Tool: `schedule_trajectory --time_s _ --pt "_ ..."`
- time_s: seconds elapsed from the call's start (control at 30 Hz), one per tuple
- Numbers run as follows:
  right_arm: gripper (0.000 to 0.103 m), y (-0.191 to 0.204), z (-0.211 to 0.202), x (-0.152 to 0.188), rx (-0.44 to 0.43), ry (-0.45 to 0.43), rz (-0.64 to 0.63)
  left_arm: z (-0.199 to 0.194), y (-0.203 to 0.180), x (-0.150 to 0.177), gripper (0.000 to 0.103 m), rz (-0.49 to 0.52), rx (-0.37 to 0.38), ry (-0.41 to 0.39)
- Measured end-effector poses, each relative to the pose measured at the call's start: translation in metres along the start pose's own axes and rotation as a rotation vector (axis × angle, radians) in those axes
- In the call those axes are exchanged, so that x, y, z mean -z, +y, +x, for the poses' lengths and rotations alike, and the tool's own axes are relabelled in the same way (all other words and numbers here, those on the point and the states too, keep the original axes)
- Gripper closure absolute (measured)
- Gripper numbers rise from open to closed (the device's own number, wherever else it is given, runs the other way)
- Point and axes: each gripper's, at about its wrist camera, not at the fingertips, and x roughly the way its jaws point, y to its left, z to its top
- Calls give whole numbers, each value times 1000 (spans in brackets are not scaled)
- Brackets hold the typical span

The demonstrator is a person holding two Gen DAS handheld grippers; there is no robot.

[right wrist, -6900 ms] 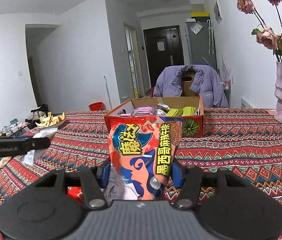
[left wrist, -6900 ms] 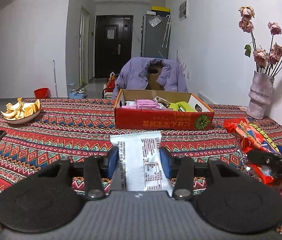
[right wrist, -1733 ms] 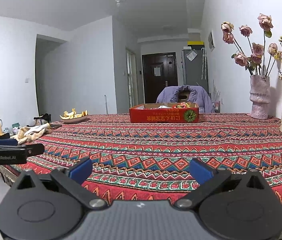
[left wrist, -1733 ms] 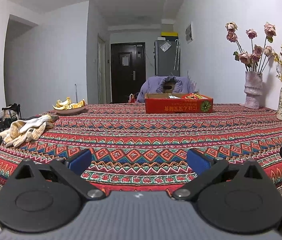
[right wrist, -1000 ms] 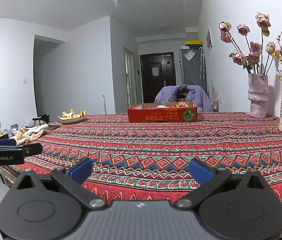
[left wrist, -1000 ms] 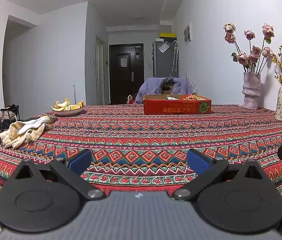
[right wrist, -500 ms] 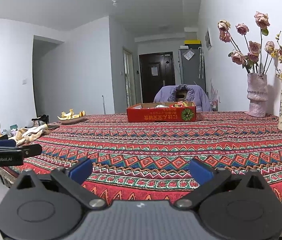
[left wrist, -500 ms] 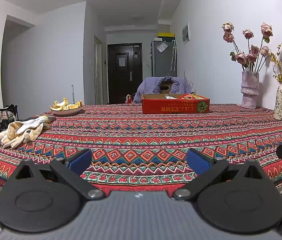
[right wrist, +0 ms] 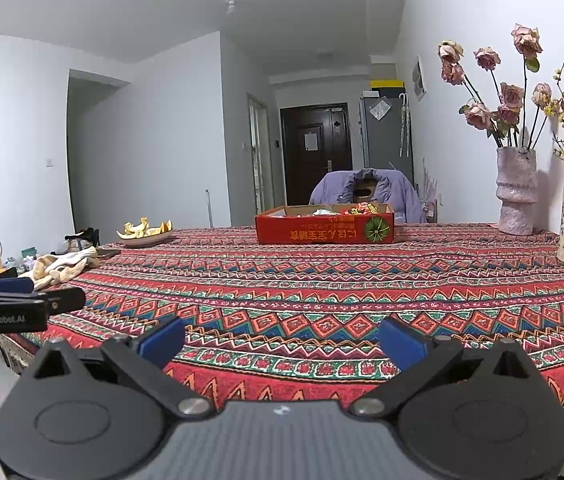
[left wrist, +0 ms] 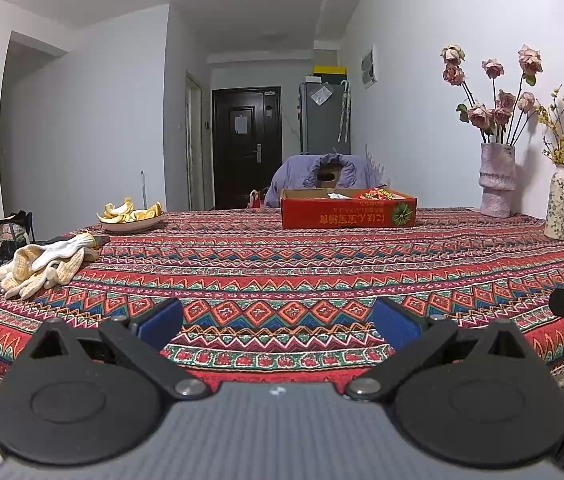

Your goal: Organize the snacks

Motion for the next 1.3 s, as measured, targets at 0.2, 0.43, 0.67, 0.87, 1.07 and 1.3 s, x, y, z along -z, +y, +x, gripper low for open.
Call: schedule_trajectory --time_s 0.2,0.43,0.67,0.87,1.07,1.3 --pt "0 0 0 0 0 1 -3 0 1 -1 0 -3 -6 1" --pt "0 0 0 -1 0 3 -3 -1 2 -2 0 -10 -14 -4" --pt "0 -2 0 -1 3 4 1 -2 1 -3 0 -12 -19 -7" --pt "0 -2 0 -1 4 5 3 -3 0 -3 0 -1 -13 -15" --pt "0 -2 0 0 6 8 5 -4 -1 -4 0 6 -12 -17" --pt "0 -3 1 1 7 9 7 -6 -2 -2 0 -1 -21 -34"
